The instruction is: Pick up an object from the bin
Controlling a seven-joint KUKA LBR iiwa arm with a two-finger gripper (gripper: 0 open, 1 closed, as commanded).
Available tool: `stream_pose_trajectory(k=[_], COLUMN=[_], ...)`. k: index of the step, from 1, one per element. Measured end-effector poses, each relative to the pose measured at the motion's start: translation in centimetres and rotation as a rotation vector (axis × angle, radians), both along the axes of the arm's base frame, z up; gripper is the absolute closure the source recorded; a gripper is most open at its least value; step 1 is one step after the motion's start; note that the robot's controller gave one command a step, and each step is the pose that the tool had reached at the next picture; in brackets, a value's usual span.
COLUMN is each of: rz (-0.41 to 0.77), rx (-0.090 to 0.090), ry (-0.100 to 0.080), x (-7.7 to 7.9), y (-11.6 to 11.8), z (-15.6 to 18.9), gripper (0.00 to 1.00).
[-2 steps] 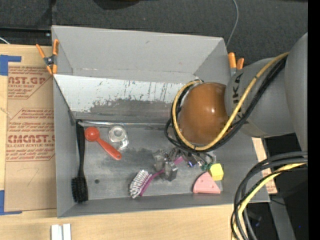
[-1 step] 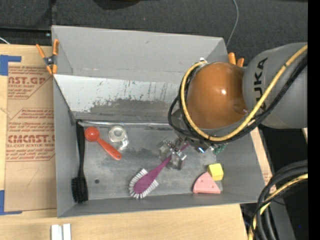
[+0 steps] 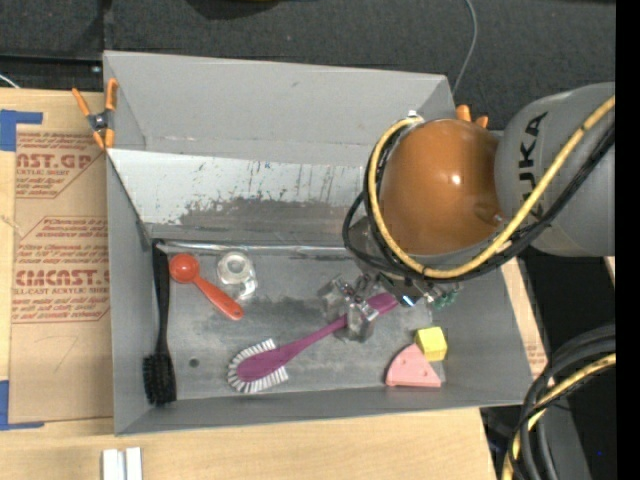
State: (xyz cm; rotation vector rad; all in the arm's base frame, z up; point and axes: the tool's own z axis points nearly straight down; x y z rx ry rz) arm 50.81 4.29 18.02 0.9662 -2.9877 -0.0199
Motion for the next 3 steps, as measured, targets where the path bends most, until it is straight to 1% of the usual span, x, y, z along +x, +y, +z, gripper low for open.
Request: stream_pose_trajectory(k=[1, 2, 3], rz=[0.25, 0.357, 0.327], rx=[0.0, 0.003, 0.001], ry=[-0.018, 0.002, -0.016], x=[1.6, 0.8, 0.6], y=[0.0, 0.0, 0.1], z=[-6.1, -7.0, -3.5], gripper=[1.0, 1.0, 1.0])
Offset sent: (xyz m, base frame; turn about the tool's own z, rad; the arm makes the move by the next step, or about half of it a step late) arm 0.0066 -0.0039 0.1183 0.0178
